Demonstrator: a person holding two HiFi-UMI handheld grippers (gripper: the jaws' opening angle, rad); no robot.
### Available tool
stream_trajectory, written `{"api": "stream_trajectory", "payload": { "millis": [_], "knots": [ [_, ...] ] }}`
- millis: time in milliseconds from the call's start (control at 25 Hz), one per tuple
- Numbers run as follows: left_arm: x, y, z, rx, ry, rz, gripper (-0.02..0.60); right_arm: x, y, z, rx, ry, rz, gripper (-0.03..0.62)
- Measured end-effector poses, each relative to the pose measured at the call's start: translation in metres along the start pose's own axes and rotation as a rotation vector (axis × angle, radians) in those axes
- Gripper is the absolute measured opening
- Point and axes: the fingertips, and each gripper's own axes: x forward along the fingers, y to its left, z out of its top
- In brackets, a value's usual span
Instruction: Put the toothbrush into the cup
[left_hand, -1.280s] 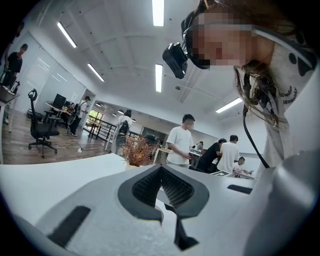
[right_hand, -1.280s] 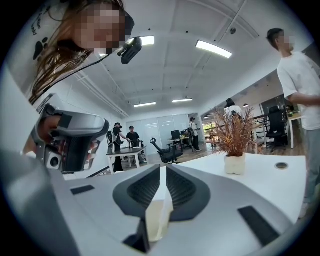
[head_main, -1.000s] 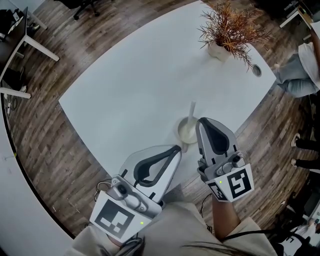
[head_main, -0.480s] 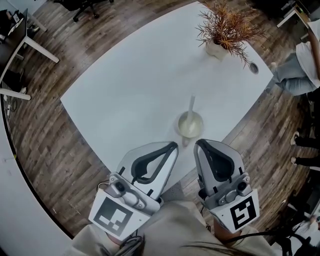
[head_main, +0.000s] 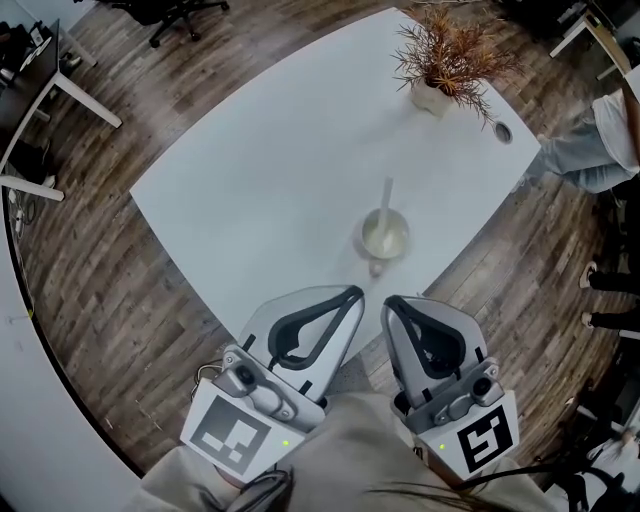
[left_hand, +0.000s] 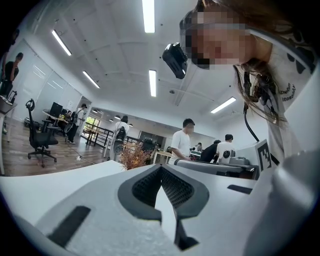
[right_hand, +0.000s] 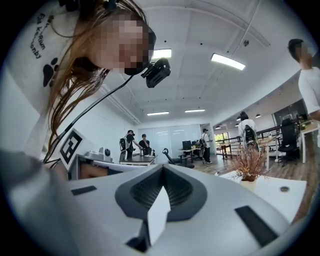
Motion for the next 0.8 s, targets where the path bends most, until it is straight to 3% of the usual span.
{"api": "stream_trajectory", "payload": {
  "millis": [800],
  "knots": [
    [-0.028,-0.026,0.012,0.036,-0.025,-0.022,0.009,-0.022,0.022,0.003,-0.037,0.03,-0.01,0.017]
  ]
}}
